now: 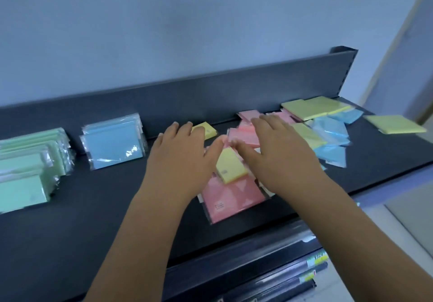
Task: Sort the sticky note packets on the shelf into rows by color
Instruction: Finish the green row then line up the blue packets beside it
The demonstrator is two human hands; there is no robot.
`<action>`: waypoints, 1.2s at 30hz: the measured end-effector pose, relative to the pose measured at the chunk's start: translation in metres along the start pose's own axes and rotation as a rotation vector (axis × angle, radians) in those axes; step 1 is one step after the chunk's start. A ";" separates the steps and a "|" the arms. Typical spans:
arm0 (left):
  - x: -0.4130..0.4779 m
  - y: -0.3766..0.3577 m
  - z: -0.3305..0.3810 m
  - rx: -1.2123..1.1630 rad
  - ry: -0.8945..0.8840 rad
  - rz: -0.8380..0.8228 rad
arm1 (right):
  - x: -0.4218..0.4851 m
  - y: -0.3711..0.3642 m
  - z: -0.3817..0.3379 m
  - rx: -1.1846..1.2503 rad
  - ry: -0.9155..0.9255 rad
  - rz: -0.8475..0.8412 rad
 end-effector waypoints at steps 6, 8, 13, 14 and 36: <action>0.005 -0.003 0.053 -0.008 -0.031 -0.008 | -0.007 0.016 0.040 0.042 -0.044 0.036; 0.010 -0.001 0.069 -0.038 -0.058 -0.015 | -0.007 0.019 0.050 0.054 -0.064 0.060; 0.022 -0.003 0.098 -0.061 -0.131 -0.020 | -0.009 0.026 0.079 0.072 -0.131 0.077; 0.024 -0.002 0.103 -0.067 -0.143 -0.018 | -0.009 0.028 0.085 0.076 -0.135 0.084; 0.051 -0.046 0.322 -0.151 0.012 -0.156 | 0.024 0.084 0.328 0.189 -0.132 -0.215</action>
Point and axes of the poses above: each hand's wrist, its own x-axis towards the middle knuckle, its own y-axis out of the back of the hand, z = x × y, the point moved 2 cm from there along x, towards the middle knuckle, and after that the axes turned 12 degrees about y, right-handed, at the moved point
